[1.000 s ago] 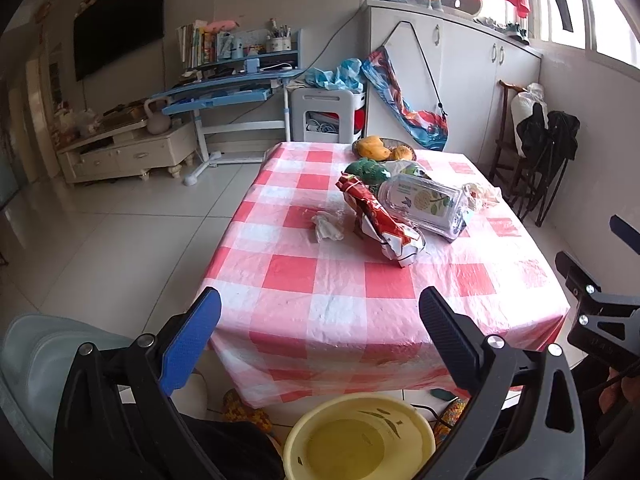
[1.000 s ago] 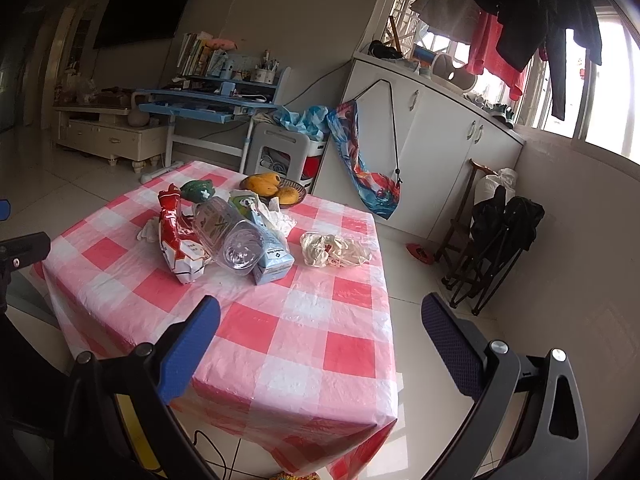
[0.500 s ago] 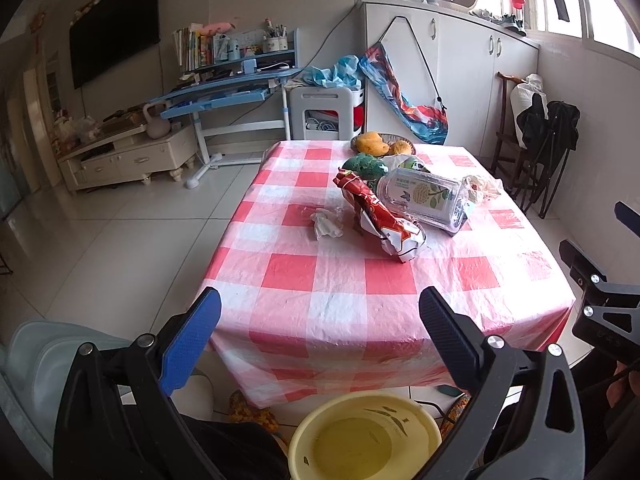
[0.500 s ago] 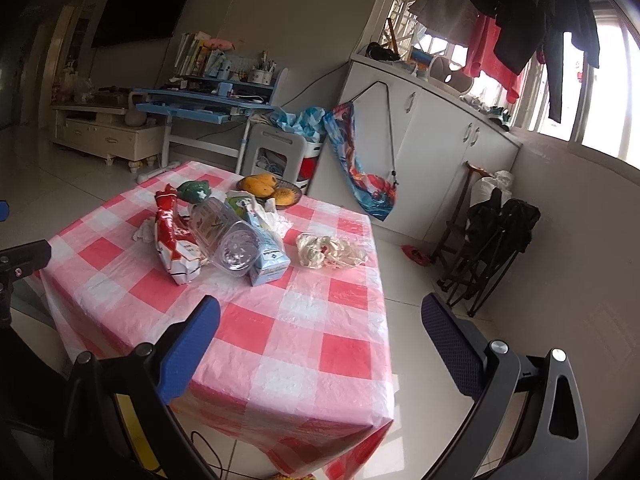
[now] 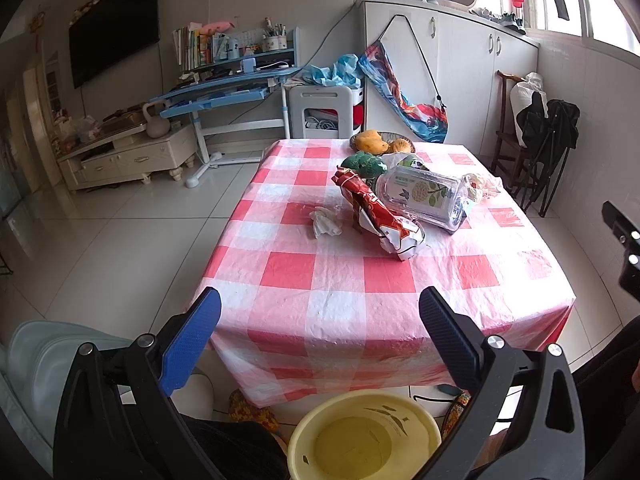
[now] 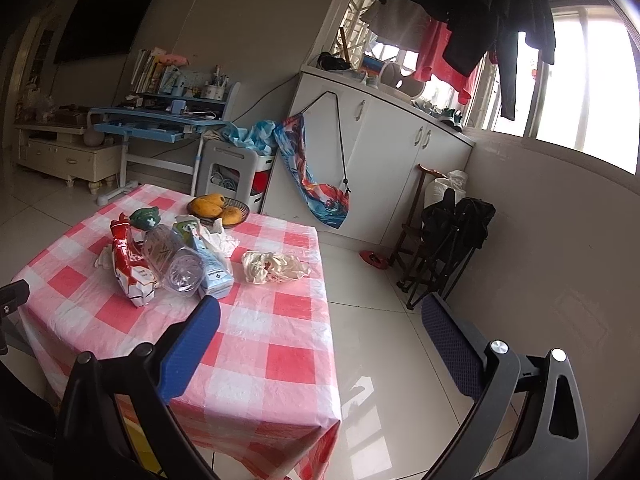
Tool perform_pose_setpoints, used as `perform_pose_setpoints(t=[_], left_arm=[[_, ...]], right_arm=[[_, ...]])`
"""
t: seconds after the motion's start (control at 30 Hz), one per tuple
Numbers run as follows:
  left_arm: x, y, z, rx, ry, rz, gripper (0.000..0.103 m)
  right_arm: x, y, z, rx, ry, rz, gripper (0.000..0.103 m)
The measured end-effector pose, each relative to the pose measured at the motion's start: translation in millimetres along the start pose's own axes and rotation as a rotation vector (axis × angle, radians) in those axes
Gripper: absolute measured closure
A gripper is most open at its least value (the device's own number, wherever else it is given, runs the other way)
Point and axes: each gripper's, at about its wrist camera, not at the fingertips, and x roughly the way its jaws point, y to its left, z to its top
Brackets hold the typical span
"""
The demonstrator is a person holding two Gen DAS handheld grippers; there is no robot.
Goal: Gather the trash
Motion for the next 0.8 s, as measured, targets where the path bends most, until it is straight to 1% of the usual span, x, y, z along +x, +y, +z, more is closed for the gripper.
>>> perform_pose_setpoints(t=[0.13, 0.47, 0.8], left_arm=[[1.0, -1.3, -1.6, 0.007, 0.000, 0.000, 0.007], [2.6, -4.8, -4.5, 0.016, 0.003, 0.002, 0.007], [2.2, -4.7, -4.0, 0.016, 0.003, 0.002, 0.007]], right_arm=[[-5.6, -7.2, -0.7, 0.021, -0.031, -0.007, 0.006], [-14.7, -11.0, 0.6, 0.017, -0.071, -0.010, 0.006], [-14.3, -7.6, -0.8, 0.006, -0.074, 0.027, 0.006]])
